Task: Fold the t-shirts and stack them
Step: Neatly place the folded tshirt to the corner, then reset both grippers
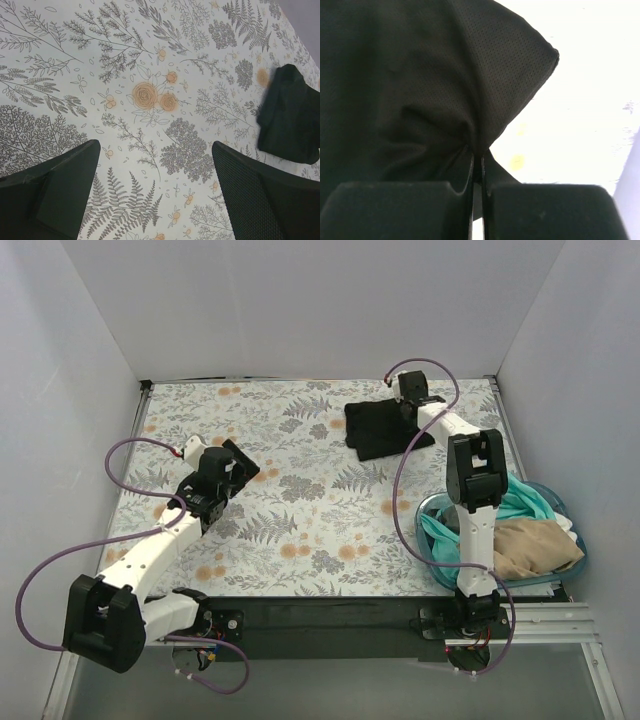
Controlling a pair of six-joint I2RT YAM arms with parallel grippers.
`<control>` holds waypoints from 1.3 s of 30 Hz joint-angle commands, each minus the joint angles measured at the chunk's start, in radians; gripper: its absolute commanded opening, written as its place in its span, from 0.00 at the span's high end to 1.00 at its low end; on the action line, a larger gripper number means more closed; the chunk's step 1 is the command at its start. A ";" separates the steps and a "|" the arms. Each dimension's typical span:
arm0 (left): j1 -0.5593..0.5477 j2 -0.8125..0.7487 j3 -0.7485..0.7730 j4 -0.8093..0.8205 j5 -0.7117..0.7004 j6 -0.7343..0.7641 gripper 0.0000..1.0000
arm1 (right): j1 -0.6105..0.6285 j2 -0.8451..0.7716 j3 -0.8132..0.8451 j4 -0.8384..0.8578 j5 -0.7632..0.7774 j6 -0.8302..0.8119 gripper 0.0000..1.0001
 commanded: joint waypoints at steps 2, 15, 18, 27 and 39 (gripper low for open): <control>-0.001 0.017 0.012 0.003 -0.079 0.009 0.05 | -0.084 0.085 0.152 -0.001 0.072 -0.118 0.99; -0.001 0.109 0.091 0.000 -0.120 0.012 0.04 | -0.239 0.294 0.393 0.099 0.229 -0.168 0.99; -0.001 0.125 0.101 0.003 -0.120 0.014 0.03 | -0.244 0.302 0.392 0.145 0.261 -0.187 0.99; -0.001 0.123 0.113 -0.002 -0.105 0.018 0.03 | -0.244 0.304 0.422 0.324 0.324 -0.278 0.44; -0.001 0.030 0.166 -0.084 0.016 0.023 0.03 | -0.182 -0.086 0.143 0.326 0.430 -0.143 0.02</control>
